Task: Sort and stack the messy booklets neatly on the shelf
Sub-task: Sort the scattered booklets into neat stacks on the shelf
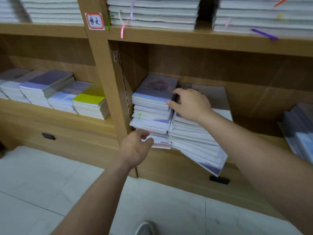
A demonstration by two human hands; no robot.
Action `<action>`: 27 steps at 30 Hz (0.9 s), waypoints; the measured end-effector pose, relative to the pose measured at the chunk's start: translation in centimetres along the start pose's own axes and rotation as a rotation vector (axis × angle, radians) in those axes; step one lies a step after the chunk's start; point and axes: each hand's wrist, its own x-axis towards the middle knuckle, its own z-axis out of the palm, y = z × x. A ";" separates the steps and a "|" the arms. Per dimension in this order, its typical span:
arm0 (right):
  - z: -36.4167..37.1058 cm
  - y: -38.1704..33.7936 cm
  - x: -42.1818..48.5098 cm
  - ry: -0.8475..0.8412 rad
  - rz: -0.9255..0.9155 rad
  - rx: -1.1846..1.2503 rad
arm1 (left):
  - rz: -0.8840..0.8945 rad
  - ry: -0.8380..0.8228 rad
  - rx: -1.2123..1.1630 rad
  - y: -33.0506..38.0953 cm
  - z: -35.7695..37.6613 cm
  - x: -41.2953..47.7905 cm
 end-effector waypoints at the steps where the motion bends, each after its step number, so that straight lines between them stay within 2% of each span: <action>1: -0.7 1.2 -1.5 0.029 -0.003 0.037 | 0.015 -0.014 0.018 0.4 0.5 0.0; 4: -2.6 5.8 -6.9 0.088 0.037 0.133 | 0.012 -0.073 0.052 1.3 2.4 0.1; 8: -2.3 12.6 -13.9 0.121 0.218 0.182 | 0.020 -0.141 0.130 1.9 4.5 -0.7; 10: -0.4 15.2 -16.4 0.012 0.342 0.210 | 0.029 -0.189 0.202 2.4 5.4 -1.5; 14: 3.6 16.1 -19.3 -0.380 0.464 0.263 | 0.140 -0.297 0.394 3.3 7.7 -3.2; 17: 5.4 14.1 -20.2 -0.449 0.499 0.343 | 0.246 -0.374 0.491 4.2 9.6 -4.1; 19: 6.8 12.7 -20.4 -0.441 0.541 0.427 | 0.297 -0.392 0.524 5.0 10.9 -4.2; 22: 8.9 11.2 -20.3 -0.342 0.633 0.591 | 0.313 -0.388 0.515 5.9 12.6 -4.0; 27: 9.8 9.7 -19.9 -0.198 0.697 0.995 | 0.316 -0.381 0.567 6.0 14.3 -3.0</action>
